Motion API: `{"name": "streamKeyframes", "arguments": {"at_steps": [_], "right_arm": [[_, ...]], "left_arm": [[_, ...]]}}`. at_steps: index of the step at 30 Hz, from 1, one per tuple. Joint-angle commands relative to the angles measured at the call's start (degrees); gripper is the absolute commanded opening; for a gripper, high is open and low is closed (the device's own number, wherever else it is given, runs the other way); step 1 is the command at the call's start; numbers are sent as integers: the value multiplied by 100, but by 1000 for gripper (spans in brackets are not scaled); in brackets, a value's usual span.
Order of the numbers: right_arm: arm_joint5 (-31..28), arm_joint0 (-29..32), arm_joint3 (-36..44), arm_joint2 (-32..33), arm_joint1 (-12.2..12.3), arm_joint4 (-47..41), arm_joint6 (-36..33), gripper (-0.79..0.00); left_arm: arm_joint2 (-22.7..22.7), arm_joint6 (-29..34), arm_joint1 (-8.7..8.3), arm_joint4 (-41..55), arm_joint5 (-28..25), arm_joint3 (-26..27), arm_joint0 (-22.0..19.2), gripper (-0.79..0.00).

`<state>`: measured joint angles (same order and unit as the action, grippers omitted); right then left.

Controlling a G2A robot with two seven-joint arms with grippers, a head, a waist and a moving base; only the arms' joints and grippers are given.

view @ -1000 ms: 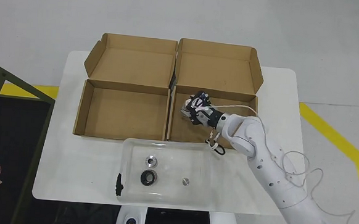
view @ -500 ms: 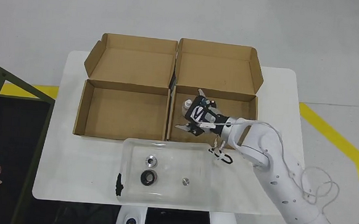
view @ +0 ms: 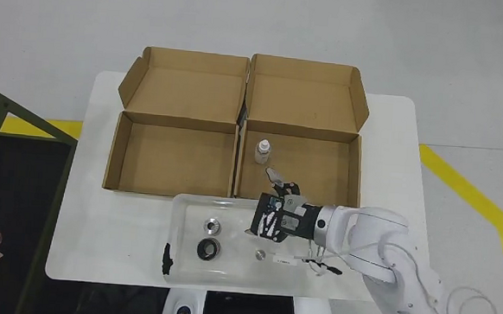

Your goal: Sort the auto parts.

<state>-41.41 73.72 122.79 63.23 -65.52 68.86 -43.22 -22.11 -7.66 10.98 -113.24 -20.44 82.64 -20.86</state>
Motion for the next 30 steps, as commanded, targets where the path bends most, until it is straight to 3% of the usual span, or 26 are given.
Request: {"name": "streamKeyframes", "arguments": {"at_steps": [1,15,30], "right_arm": [[-60,180,105,0,31,147,-26,0],[-495,1045,327,-299,201,1184,-33,0],[-595,642,0,-728,206,1399,-561,0]], "left_arm": [[0,0,0,0,0,0,0,0],[0,0,0,0,0,0,0,0],[0,0,0,0,0,0,0,0]]}}
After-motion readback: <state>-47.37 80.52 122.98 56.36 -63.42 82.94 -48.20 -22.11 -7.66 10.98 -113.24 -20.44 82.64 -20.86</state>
